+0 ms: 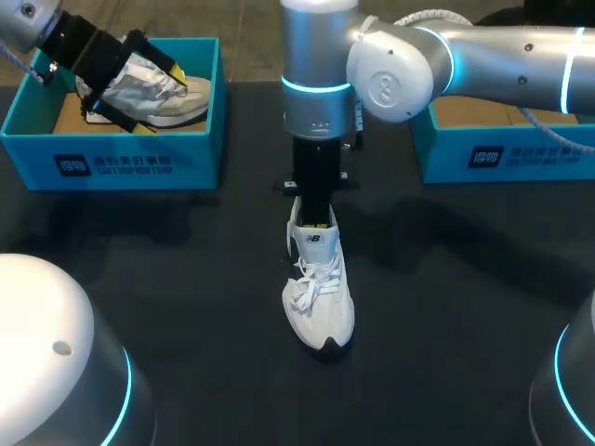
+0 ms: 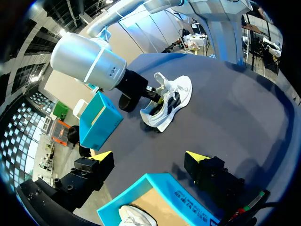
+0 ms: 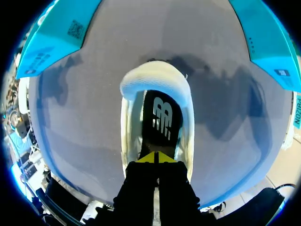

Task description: Take the shoe out of the shoebox, open the shoe tongue, remove and reinsert the insole, then place the shoe into the shoebox

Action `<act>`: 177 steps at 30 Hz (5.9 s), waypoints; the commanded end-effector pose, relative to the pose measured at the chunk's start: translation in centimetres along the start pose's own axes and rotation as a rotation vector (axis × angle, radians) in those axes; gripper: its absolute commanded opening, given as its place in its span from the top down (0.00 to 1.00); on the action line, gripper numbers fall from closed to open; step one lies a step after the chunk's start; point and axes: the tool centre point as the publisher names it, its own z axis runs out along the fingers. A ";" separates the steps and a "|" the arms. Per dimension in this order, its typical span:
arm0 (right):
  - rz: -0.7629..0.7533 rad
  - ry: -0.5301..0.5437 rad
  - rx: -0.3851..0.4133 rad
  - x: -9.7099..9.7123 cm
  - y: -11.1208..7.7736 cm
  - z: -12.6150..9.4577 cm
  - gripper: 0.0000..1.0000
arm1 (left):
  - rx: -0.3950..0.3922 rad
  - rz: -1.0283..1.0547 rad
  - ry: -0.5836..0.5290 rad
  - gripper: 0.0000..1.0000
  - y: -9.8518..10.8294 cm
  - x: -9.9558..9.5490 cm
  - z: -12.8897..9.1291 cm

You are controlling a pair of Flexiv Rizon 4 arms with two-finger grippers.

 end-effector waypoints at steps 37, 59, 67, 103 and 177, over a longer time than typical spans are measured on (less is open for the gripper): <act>-0.006 -0.038 0.064 -0.3 -1.4 -0.1 0.00 | -0.002 0.001 0.003 0.00 0.0 0.0 -0.1; 0.060 -0.042 0.050 -0.4 -6.1 -3.8 0.00 | -0.002 0.001 0.003 0.00 0.0 0.0 -0.1; 0.079 -0.035 0.055 -0.3 -8.3 -4.5 0.00 | -0.002 0.001 0.003 0.00 0.0 0.0 -0.1; -0.004 -0.030 0.023 -0.5 -3.4 -2.2 0.68 | -0.002 0.001 0.003 0.00 0.0 0.0 -0.1; -0.904 -0.204 -0.490 3.3 0.7 -6.2 0.00 | -0.002 0.001 0.003 0.00 0.0 0.0 -0.1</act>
